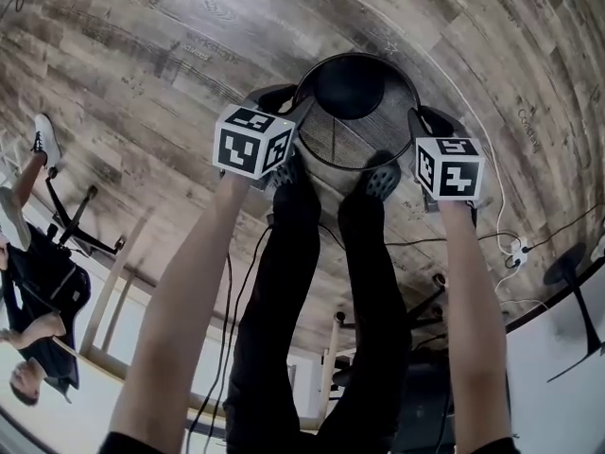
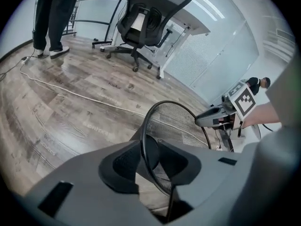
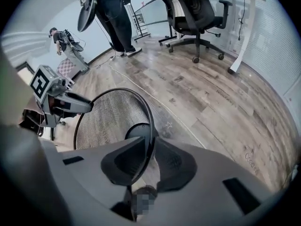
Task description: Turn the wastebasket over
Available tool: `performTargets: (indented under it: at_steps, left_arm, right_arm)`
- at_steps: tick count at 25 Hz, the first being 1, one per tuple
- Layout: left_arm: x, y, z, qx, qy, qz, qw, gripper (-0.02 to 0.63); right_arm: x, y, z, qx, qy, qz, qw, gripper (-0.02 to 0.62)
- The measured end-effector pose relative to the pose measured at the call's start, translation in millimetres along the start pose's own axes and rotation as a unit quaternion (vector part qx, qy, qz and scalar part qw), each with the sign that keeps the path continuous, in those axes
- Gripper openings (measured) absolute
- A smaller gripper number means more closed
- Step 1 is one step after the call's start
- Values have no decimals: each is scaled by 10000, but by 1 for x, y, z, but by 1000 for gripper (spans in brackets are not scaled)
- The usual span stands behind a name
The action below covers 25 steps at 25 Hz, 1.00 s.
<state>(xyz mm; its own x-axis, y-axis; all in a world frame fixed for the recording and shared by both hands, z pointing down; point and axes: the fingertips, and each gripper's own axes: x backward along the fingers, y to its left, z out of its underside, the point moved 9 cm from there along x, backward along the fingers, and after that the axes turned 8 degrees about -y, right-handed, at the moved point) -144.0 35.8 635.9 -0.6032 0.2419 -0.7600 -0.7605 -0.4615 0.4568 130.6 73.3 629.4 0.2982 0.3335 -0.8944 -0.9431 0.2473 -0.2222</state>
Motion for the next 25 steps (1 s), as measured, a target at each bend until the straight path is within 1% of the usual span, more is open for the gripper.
performTargets:
  at_steps: [1, 3, 4, 7, 8, 10, 11, 12, 13, 14, 15, 16, 17, 18, 22, 25]
  left_arm:
    - [-1, 1, 1, -6, 18, -35, 10000, 124]
    - [-1, 2, 3, -110, 96, -155, 9998, 73]
    - [-2, 3, 3, -158, 151, -194, 9996, 61]
    - [-4, 3, -2, -246, 315, -145, 9991, 58]
    - [-4, 2, -5, -307, 313, -129, 9990, 58]
    - [-1, 1, -13, -547, 156, -202, 9982, 58]
    - [1, -1, -20, -777, 38, -288, 9966, 58]
    - [3, -3, -27, -1126, -70, -403, 9928, 58]
    - [4, -6, -34, -1566, -159, -538, 9861, 65]
    - [5, -9, -42, -1994, -246, -673, 9773, 74]
    - [4, -9, -48, -2309, -348, -791, 9691, 78]
    - [4, -9, -54, -2481, -461, -891, 9635, 78]
    - [2, -7, -58, -2543, -570, -974, 9605, 77]
    - [-1, -5, -61, -2539, -660, -1031, 9595, 77]
    - [-11, 3, -67, -2381, -911, -956, 9622, 72]
    - [-10, 2, -61, -2263, -987, -898, 9649, 69]
  right_arm:
    - [-1, 1, 0, 9, -4, -6, 10000, 78]
    - [-3, 2, -1, 28, 30, -54, 10000, 69]
    - [-3, 1, -1, 51, 57, -87, 9999, 69]
    - [-3, -1, -4, 223, 63, -73, 9997, 66]
    - [-2, 0, -5, 320, 21, -31, 9995, 66]
    - [0, 0, -10, 487, -133, 43, 9987, 67]
    - [2, 0, -14, 566, -244, 90, 9981, 67]
    - [4, 0, -20, 671, -365, 166, 9969, 66]
    - [5, 0, -27, 804, -481, 274, 9952, 67]
    - [7, 1, -35, 939, -589, 398, 9930, 67]
    - [8, 2, -42, 1044, -698, 508, 9908, 67]
    - [8, 3, -49, 1117, -819, 587, 9886, 67]
    - [7, 3, -54, 1171, -945, 636, 9866, 67]
    - [6, 1, -57, 1218, -1067, 672, 9845, 66]
    - [1, -5, -59, 1300, -1504, 882, 9761, 66]
    - [3, -2, -52, 1219, -1581, 898, 9757, 64]
